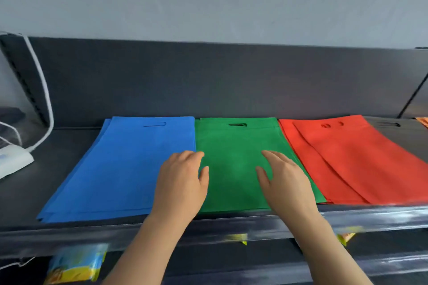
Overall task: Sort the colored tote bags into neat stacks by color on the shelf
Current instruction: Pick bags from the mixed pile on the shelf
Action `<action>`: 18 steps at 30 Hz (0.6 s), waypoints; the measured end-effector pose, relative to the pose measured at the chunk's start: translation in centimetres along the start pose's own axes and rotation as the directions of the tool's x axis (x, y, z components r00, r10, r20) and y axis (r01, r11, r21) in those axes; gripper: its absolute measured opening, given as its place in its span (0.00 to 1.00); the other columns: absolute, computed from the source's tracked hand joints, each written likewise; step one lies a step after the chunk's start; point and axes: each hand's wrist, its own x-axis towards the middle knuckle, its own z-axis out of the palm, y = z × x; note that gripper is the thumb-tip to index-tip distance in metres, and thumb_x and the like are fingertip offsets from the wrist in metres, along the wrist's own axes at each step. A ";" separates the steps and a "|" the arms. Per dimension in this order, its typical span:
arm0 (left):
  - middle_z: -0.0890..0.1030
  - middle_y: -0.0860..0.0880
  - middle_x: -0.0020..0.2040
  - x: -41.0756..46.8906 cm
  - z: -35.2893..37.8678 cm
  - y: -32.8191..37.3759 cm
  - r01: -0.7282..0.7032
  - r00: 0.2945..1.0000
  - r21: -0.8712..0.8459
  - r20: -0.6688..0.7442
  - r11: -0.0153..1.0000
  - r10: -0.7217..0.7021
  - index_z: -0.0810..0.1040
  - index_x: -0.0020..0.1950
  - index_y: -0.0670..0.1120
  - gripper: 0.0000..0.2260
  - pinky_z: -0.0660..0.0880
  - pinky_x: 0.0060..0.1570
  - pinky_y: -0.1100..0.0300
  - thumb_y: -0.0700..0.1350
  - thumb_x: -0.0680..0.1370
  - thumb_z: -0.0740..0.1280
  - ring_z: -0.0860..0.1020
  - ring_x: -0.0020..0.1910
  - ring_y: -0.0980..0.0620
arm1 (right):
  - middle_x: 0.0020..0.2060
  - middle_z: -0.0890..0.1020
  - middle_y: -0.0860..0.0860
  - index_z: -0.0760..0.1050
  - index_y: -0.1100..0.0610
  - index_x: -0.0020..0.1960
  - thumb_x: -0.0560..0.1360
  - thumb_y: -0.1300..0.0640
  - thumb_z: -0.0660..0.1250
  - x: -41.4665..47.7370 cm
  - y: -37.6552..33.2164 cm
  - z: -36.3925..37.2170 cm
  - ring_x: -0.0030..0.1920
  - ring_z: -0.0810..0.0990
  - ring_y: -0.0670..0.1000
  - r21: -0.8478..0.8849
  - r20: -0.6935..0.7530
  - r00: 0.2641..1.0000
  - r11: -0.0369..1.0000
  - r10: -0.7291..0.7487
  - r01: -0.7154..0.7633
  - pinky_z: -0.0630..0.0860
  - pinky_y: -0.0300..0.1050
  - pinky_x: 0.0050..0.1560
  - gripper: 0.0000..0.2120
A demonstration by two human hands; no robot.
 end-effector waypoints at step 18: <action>0.81 0.48 0.54 0.9 14.5 31.9 -0.234 0.968 -0.179 0.050 0.956 0.247 0.78 0.61 0.45 0.15 0.72 0.54 0.53 0.46 0.76 0.66 0.77 0.52 0.45 | 0.57 0.81 0.53 0.77 0.60 0.60 0.74 0.59 0.67 -3.5 30.5 -16.7 0.54 0.80 0.57 -0.144 -0.138 0.978 0.974 0.155 -0.175 0.75 0.47 0.53 0.15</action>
